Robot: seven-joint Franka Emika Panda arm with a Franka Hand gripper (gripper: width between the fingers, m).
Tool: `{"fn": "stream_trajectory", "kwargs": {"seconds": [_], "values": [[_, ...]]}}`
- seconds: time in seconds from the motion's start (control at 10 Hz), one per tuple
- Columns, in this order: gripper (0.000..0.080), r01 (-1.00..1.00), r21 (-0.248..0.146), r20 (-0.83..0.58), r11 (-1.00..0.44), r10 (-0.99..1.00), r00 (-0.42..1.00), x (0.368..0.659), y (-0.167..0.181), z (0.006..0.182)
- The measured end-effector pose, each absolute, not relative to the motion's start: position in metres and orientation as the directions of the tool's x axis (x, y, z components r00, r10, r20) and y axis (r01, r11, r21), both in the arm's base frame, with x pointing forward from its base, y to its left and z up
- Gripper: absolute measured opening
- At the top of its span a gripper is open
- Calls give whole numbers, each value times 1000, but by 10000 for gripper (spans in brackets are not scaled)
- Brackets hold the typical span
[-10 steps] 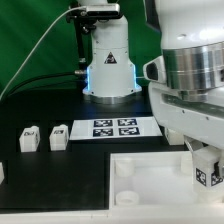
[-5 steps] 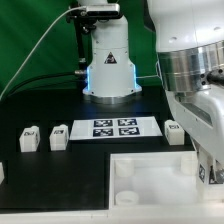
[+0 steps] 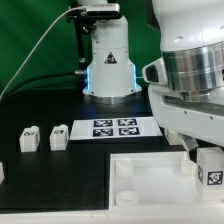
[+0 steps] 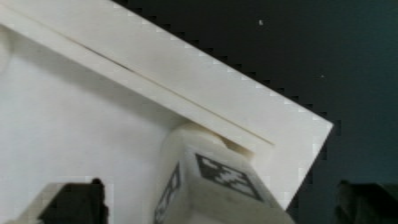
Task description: Assemble one leg
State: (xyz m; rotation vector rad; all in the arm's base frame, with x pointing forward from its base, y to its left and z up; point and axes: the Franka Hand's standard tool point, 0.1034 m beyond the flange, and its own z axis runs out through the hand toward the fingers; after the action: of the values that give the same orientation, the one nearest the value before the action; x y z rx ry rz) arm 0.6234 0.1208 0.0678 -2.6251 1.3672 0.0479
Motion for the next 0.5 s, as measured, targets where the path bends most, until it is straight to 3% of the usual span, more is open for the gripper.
{"fn": "stream_trajectory", "kwargs": {"seconds": [0.2,0.4,0.5], "values": [[649,-681,-163,-79,-714,-678,730,623,121,68],[649,-347,-147,-7,-926,-350,937,623,123,68],[649,-249,-134,10,-959,-253,967,622,123,68]]}}
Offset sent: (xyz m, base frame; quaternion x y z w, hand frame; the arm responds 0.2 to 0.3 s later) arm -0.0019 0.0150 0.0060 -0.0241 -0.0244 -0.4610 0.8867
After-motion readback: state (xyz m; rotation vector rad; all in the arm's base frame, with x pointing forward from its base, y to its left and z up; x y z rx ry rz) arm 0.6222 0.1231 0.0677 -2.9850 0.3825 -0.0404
